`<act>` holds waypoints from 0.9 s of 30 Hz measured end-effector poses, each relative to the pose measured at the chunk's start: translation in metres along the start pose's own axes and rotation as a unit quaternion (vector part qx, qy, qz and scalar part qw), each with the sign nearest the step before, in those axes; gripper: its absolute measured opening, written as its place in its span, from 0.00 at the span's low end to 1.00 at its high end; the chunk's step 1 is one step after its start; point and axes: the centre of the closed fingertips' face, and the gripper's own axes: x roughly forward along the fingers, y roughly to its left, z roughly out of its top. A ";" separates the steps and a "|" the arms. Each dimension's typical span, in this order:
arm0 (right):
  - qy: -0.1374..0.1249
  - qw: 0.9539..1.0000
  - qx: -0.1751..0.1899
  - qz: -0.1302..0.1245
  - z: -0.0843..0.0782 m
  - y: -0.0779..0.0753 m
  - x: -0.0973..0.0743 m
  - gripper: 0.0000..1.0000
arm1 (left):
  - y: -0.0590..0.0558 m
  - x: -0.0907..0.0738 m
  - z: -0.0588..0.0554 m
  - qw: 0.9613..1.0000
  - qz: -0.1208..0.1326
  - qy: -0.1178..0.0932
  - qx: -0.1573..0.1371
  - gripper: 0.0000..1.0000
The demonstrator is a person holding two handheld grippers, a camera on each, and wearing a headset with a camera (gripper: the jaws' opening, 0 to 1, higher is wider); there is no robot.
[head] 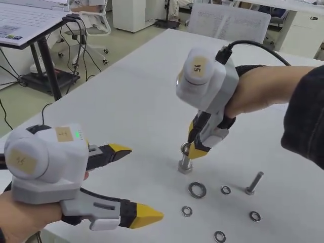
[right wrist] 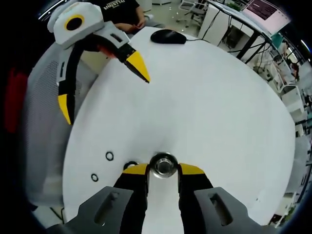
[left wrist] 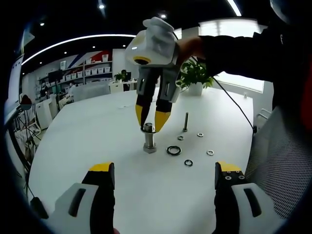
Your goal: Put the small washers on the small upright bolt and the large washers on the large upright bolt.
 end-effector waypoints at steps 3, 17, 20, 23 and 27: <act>0.002 1.000 0.002 0.003 -0.001 0.000 0.003 0.24 | 0.000 0.000 0.000 1.000 0.000 0.000 -0.001 0.84; 0.009 1.000 0.008 0.016 -0.009 -0.003 0.023 0.24 | 0.000 0.002 0.001 1.000 0.000 0.000 -0.002 0.84; 0.012 1.000 0.010 0.019 -0.011 -0.004 0.027 0.24 | 0.000 0.002 0.001 1.000 0.000 0.001 -0.003 0.84; 0.014 1.000 0.011 0.021 -0.011 -0.004 0.031 0.24 | 0.000 0.002 0.001 1.000 0.000 0.000 -0.002 0.84; 0.018 0.999 0.012 0.024 -0.012 -0.005 0.036 0.24 | 0.001 0.002 0.001 1.000 0.000 0.001 -0.002 0.84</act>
